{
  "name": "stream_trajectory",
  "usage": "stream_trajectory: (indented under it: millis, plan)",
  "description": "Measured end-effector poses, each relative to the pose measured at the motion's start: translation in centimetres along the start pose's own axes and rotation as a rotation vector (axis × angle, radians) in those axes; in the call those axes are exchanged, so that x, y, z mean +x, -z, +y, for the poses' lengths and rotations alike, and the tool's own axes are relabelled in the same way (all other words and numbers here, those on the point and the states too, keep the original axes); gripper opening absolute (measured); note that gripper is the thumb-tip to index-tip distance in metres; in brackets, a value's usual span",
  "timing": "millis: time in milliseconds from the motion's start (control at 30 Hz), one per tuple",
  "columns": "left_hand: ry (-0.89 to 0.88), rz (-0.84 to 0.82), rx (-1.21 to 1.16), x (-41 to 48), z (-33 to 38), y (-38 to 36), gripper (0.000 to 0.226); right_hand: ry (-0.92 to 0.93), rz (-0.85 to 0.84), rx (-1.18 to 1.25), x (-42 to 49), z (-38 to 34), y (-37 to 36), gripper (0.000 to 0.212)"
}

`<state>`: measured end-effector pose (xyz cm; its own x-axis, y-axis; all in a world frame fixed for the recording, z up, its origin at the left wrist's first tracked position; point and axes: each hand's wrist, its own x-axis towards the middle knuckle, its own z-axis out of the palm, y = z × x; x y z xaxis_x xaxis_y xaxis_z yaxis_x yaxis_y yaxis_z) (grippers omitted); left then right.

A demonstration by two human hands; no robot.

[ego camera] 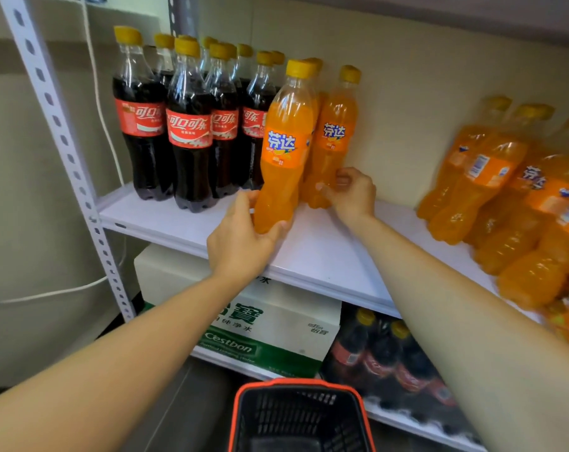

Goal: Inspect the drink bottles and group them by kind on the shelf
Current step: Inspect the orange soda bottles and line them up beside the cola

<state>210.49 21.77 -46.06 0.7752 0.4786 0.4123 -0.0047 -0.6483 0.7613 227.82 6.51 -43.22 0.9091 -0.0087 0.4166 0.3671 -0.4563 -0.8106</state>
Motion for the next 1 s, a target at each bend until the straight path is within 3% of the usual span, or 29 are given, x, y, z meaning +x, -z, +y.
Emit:
stream_trajectory:
  millis: [100,267,333,467,700,1000]
  plan:
    - [-0.014,0.007,0.014,0.0,0.0,-0.2,0.054,-0.047,0.086,0.011,-2.5,1.1,2.2,0.051]
    - [-0.06,0.062,0.072,-1.1,0.4,-1.0,0.065,-0.136,0.605,-0.014,-5.9,2.6,8.9,0.051]
    - [-0.09,0.085,0.075,-2.1,0.7,-1.2,0.071,-0.19,0.703,-0.057,-6.0,3.0,11.5,0.061]
    - [-0.149,0.068,0.079,-4.2,1.5,-1.5,0.079,-0.248,0.591,-0.092,-5.0,3.9,14.8,0.078]
    - [-0.252,-0.076,0.182,-6.0,1.3,-1.5,0.035,-0.335,0.428,-0.131,-1.7,4.5,15.7,0.079]
    - [-0.283,-0.126,0.188,-5.9,0.6,-0.9,0.055,-0.366,0.391,-0.157,-0.9,4.7,16.6,0.055]
